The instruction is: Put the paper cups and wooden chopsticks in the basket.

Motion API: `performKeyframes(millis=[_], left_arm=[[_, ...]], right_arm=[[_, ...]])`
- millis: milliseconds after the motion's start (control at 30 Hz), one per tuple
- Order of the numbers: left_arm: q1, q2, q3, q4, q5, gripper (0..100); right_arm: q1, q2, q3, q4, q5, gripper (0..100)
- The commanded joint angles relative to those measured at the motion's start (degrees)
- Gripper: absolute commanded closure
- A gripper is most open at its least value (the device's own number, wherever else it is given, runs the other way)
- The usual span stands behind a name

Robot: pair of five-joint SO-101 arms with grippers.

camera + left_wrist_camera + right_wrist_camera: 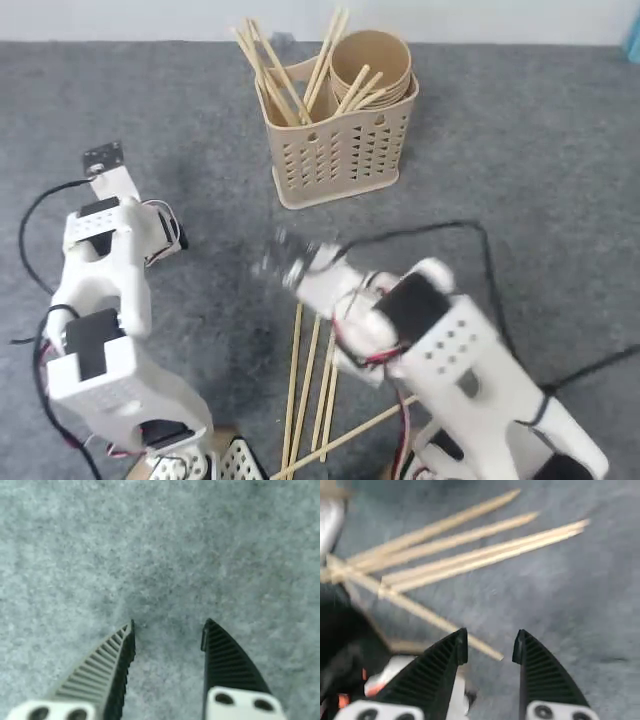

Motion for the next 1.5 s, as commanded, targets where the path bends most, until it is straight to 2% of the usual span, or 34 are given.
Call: performKeyframes(millis=[0,167,400,600,767,900,1133,1200,1267,1333,1467], left_arm=[[-0.4,-2.8,-0.3,-0.8,-0.3,80],[-0.4,-2.8,-0.3,-0.9,-0.3,80],[-0.3,-2.8,-0.3,-1.0,-0.3,80],[0.0,-2.8,-0.4,-1.1,-0.3,80],[0.1,-2.8,-0.6,-1.1,-0.3,80],[0.2,-2.8,-0.6,-1.1,-0.3,79],[0.3,-2.8,-0.7,-1.4,-0.3,79],[0.3,-2.8,-0.7,-1.7,-0.3,79],[0.5,-2.8,-0.7,-1.7,-0.3,79],[1.1,-2.8,-0.5,-1.8,-0.3,79],[1.1,-2.8,-0.5,-1.8,-0.3,79]], right_arm=[[-4.6,-2.2,9.2,-1.3,2.9,83.6],[-9.5,-1.9,13.5,-4.3,4.7,83.6],[-12.7,-1.8,18.5,-7.6,13.5,83.6],[-19.2,-1.8,31.5,-25.3,10.6,83.6],[-28.4,-1.8,41.0,-40.9,5.8,83.6],[-32.3,-1.8,42.1,-43.2,2.5,83.6],[-32.1,-1.8,42.2,-43.4,2.4,84.4],[-32.1,-1.8,42.3,-43.0,2.5,90.0],[-32.0,-2.0,42.2,-42.9,2.5,99.8],[-29.8,-2.5,42.0,-41.9,2.2,96.8],[-23.3,-2.5,37.3,-35.2,2.2,98.8]])
